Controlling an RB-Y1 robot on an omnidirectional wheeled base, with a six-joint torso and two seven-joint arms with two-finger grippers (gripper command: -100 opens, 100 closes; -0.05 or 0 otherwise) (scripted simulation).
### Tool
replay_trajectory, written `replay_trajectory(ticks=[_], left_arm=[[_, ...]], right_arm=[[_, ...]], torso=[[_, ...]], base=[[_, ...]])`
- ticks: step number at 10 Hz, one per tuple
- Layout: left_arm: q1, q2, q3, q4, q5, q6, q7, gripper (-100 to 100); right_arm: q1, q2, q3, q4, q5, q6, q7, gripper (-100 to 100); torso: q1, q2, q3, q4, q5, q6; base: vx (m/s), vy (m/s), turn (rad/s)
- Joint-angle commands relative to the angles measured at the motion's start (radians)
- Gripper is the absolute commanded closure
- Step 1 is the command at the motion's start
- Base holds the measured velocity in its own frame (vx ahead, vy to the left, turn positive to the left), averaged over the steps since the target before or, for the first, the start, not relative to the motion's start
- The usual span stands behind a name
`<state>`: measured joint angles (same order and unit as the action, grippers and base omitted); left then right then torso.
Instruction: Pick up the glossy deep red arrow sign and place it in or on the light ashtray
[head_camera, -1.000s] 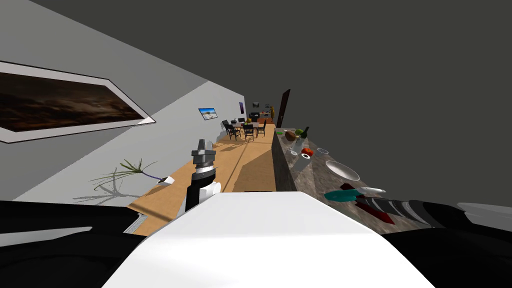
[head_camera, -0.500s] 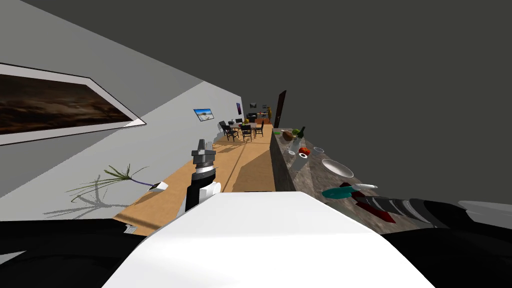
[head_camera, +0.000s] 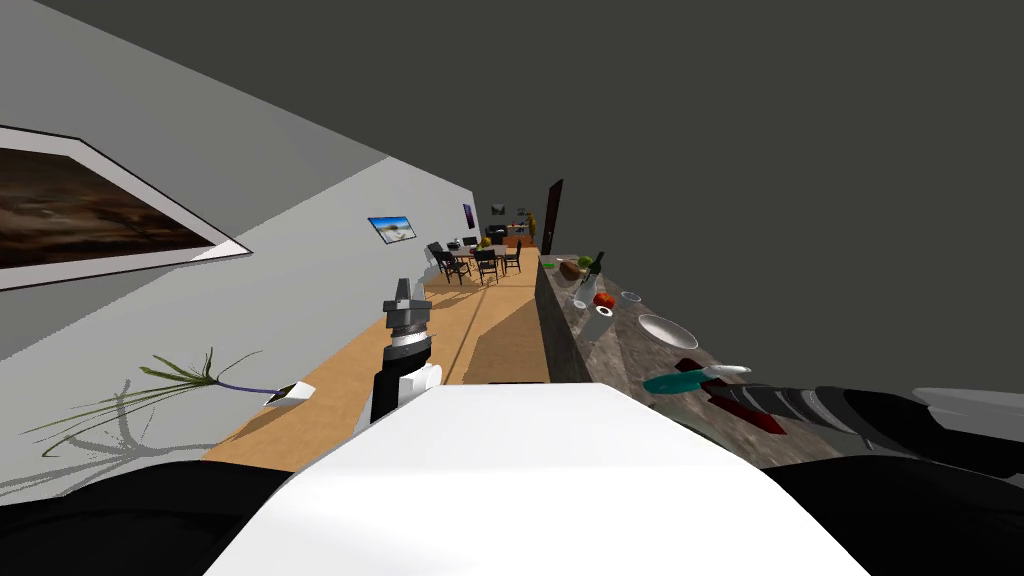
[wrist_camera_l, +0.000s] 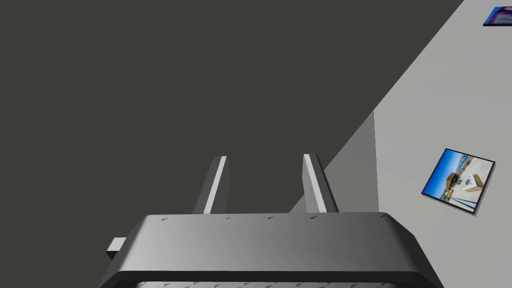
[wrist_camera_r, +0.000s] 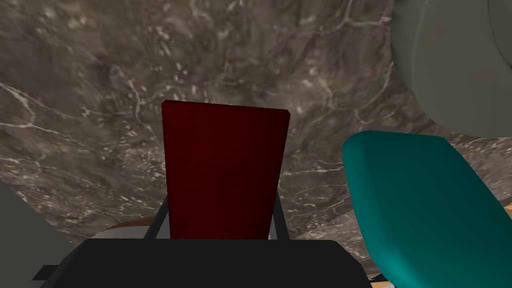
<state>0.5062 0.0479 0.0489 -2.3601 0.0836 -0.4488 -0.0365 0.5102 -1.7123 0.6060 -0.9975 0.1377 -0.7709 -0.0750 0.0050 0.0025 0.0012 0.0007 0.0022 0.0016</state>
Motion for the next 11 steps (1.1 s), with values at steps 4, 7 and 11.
replay_trajectory(ticks=[4, 7, 11], left_arm=[[0.0, 0.0, 0.0, 0.0, 0.0, 0.0, 0.0, 0], [0.0, 0.0, 0.0, 0.0, 0.0, 0.0, 0.0, 0], [0.0, 0.0, 0.0, 0.0, 0.0, 0.0, 0.0, 0]], right_arm=[[-0.055, -0.026, -0.004, 0.011, -0.066, 0.011, 0.059, 100], [-0.068, -0.038, -0.008, 0.009, -0.095, 0.016, 0.08, 100], [-0.099, -0.082, -0.027, -0.002, -0.184, 0.027, 0.135, 100]], torso=[[0.003, 0.007, 0.005, 0.002, 0.001, 0.001], [0.006, 0.007, 0.005, 0.003, 0.003, 0.001], [0.008, 0.008, 0.006, 0.003, 0.005, 0.0]], base=[[-0.12, 0.026, -0.066], [-0.09, 0.039, -0.056], [-0.101, 0.054, -0.083]])
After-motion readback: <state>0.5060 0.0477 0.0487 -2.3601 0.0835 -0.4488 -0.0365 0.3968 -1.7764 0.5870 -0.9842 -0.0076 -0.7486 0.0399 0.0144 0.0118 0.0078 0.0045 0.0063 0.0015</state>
